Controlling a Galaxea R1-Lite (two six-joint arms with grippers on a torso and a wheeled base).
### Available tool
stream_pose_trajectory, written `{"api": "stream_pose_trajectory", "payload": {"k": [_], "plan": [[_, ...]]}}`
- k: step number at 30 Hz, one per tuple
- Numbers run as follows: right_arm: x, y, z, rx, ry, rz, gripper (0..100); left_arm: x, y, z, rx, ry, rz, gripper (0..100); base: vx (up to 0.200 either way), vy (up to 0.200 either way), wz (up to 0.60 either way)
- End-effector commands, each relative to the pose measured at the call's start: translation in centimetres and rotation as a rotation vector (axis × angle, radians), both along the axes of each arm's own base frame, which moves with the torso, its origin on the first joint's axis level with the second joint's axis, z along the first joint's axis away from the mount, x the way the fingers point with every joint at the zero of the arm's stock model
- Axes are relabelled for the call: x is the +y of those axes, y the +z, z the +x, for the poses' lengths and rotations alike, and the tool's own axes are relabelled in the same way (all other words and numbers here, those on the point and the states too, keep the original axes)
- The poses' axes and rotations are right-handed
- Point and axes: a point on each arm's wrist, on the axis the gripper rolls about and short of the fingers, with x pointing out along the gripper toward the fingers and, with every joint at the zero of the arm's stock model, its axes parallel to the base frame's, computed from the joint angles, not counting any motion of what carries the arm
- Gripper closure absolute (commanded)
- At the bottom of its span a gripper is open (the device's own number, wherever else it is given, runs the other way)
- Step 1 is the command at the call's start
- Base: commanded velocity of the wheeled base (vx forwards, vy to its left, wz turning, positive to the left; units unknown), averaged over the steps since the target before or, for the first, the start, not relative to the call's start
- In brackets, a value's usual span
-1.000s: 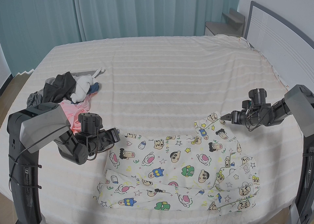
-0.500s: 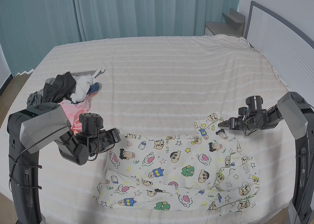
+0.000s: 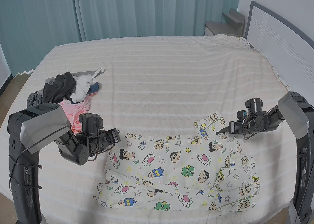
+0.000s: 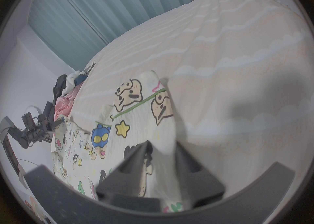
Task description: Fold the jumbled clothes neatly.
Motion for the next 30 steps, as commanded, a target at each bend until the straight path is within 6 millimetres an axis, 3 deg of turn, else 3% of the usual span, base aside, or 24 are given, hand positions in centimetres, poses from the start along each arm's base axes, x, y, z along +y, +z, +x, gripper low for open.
{"api": "stream_pose_trajectory", "payload": {"k": [1, 7, 14, 30], "plan": [[-0.1, -0.1, -0.5, -0.006, 0.024, -0.027, 100, 0.1, 0.0, 0.1, 0.0, 0.003, 0.0, 100, 0.0, 0.0, 0.0], [-0.8, 0.2, -0.7, -0.024, 0.022, -0.052, 100, 0.2, 0.0, 0.0, -0.002, 0.001, 0.01, 100, 0.0, 0.0, 0.0], [-1.3, 1.9, -1.1, -0.198, 0.009, -0.061, 100, 0.8, 0.0, 0.2, -0.024, 0.044, 0.102, 100, 0.0, 0.0, 0.0], [-1.5, 3.6, -0.9, -0.259, -0.065, 0.028, 100, 0.5, 1.5, 0.5, -0.11, 0.094, 0.113, 100, 0.0, 0.0, 0.0]]}}
